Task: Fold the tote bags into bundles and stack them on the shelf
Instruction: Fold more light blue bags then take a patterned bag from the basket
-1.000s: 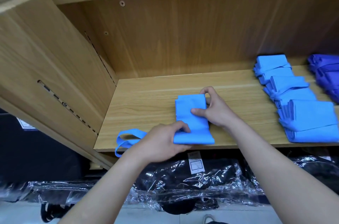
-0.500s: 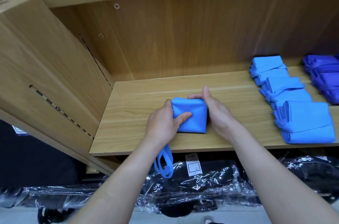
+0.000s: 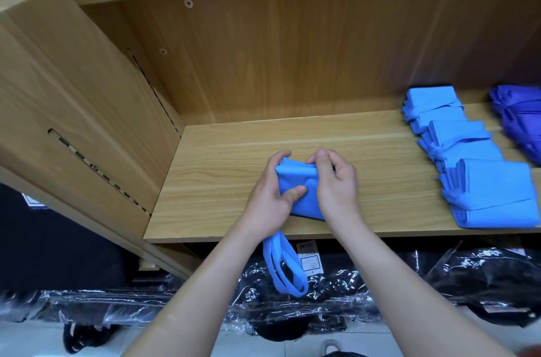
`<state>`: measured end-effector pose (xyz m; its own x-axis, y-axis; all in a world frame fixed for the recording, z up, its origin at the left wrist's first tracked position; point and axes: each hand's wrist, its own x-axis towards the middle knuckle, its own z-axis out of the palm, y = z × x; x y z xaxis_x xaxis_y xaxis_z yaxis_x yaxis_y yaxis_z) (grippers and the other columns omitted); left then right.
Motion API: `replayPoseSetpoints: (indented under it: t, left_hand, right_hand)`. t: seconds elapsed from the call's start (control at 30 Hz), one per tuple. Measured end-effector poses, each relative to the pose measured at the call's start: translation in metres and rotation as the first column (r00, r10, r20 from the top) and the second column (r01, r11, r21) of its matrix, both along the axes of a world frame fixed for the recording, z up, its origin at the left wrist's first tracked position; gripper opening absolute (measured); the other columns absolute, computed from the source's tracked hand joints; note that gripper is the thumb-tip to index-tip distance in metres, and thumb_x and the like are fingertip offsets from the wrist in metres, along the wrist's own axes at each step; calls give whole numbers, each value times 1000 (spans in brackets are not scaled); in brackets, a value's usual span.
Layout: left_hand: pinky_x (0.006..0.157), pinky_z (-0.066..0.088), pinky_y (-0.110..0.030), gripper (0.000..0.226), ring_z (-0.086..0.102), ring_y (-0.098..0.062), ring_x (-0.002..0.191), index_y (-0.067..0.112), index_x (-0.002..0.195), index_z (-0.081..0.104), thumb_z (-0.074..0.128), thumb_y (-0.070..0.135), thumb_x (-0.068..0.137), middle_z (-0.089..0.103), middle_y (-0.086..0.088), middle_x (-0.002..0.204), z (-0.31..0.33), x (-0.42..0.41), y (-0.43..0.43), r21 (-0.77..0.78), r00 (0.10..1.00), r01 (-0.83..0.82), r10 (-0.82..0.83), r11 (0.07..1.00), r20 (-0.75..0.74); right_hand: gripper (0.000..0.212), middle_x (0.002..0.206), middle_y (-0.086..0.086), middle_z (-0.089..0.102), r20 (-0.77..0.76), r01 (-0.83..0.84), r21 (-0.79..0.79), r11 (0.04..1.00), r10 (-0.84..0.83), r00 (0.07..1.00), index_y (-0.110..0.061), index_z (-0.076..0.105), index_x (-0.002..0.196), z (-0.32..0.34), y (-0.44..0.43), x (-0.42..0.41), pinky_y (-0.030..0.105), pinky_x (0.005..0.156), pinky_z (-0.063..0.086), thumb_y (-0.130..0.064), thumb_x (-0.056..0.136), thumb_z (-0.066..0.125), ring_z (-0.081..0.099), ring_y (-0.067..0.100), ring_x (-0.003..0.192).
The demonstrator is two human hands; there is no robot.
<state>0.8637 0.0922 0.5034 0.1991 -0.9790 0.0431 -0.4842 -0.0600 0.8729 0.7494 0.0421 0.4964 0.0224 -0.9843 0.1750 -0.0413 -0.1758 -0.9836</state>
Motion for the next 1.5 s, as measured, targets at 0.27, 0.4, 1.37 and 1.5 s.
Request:
replayPoseSetpoints:
  t: [0.27,0.4,1.37,1.5]
  left_hand:
    - [75,52,-22,34,63,-10,83,41,101,63,74,15,81,67,5,101,9,-3,12,-48,956,8,-22,999,-293]
    - [75,54,-30,41,63,-10,74,36,89,71,80,0,72,74,6,82,15,1,14,-25,965,-96,87,995,-247]
    - [62,46,-18,41,57,-3,60,22,120,58,73,8,84,70,10,73,50,58,57,339,995,85,-96,937,14]
    - [68,52,-16,17,65,-8,68,11,100,70,67,3,86,74,-3,78,57,68,64,214,948,-68,130,975,-291]
  right_hand:
    - [30,63,-17,57,-48,172,-87,981,-177,983,-18,63,79,-3,2,-6,11,65,36,-21,101,43,51,-4,65]
    - [32,69,-19,61,-327,-177,-158,971,117,938,-14,71,91,9,1,-14,16,68,41,-31,99,45,58,-3,72]
    - [33,65,-14,43,-986,-606,65,793,146,85,-32,40,68,77,-22,-53,31,61,31,-41,81,69,44,18,76]
    - [28,65,-13,48,-981,-596,14,803,126,145,-30,45,72,71,-24,-55,31,60,32,-39,80,70,45,18,73]
